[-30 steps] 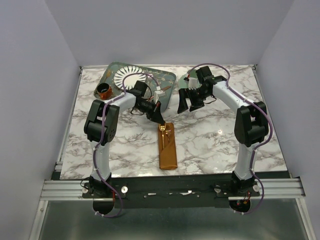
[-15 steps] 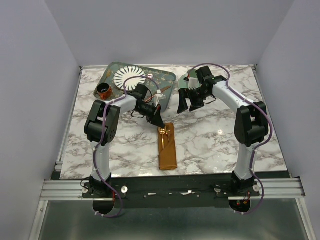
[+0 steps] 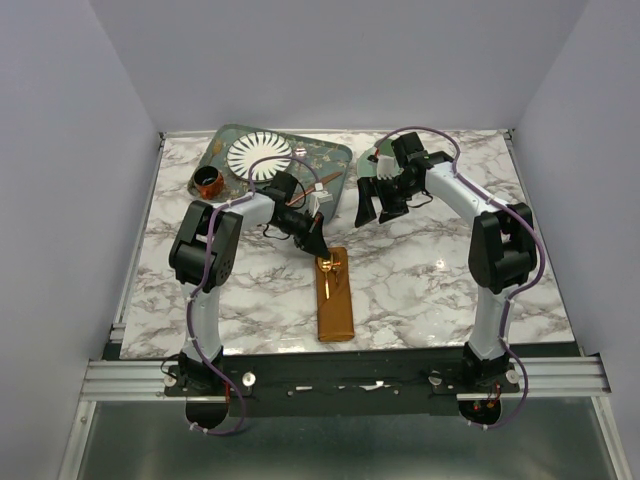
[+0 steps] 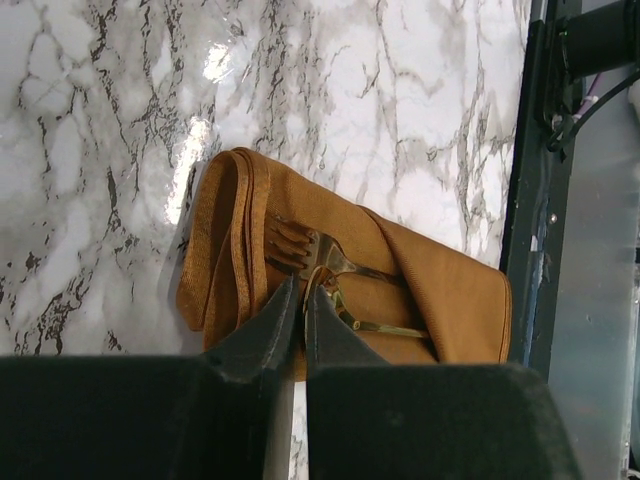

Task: Fold the napkin into a case and place the utensils inside
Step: Insert the spoon into the folded napkin.

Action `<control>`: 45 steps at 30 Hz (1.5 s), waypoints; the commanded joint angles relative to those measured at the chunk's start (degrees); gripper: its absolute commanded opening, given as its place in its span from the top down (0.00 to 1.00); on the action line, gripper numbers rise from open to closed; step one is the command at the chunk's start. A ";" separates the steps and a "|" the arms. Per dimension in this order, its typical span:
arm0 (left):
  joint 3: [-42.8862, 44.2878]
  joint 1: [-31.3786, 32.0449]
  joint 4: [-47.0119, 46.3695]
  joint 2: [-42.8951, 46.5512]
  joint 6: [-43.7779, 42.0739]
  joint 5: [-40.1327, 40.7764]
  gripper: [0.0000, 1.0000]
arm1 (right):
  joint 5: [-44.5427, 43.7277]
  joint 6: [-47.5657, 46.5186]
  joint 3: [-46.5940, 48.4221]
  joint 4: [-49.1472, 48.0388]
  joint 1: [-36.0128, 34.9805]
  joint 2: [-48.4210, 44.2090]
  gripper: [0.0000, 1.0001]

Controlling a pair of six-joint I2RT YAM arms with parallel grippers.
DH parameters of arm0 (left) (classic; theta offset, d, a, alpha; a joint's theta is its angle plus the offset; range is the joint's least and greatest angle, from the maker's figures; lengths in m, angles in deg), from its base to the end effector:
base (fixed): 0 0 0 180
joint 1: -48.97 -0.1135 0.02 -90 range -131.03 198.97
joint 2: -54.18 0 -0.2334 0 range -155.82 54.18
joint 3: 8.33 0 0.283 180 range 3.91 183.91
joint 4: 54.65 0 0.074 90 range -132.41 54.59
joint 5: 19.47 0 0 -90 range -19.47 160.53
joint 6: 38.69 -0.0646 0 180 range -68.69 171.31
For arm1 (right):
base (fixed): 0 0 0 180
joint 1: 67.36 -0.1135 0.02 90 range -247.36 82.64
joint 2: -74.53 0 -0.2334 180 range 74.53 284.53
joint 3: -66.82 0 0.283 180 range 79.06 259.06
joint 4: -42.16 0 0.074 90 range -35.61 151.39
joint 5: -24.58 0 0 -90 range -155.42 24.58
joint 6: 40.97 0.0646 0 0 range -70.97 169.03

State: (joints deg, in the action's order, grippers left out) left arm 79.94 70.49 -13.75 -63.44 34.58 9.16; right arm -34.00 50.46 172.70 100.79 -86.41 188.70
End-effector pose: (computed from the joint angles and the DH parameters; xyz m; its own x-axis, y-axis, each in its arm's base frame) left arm 0.3609 -0.2033 0.0828 -0.7085 0.4276 -0.5614 0.6846 0.2233 -0.6939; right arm 0.4108 0.1775 0.1668 -0.8811 -0.2817 -0.3799 -0.4499 0.7472 0.4892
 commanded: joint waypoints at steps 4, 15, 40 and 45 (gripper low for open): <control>-0.44 0.28 -1.51 3.54 0.21 3.44 0.73 | 0.84 -0.64 -0.13 1.16 0.24 0.88 0.00; 1.31 0.45 -0.37 6.18 -1.72 5.20 0.55 | 0.57 -0.73 0.22 1.33 0.24 0.44 0.00; -3.26 2.83 -0.36 9.43 -6.21 10.47 0.53 | 0.49 -0.90 -1.98 1.07 0.24 -0.97 0.00; -3.61 3.70 -1.42 11.54 -7.17 12.93 0.44 | 0.57 -0.90 -2.33 0.98 0.24 -1.32 0.00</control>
State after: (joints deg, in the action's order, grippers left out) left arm 76.79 73.15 -12.87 -55.81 28.70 18.96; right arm -34.00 50.44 171.39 100.92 -86.41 188.88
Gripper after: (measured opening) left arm 0.527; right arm 0.998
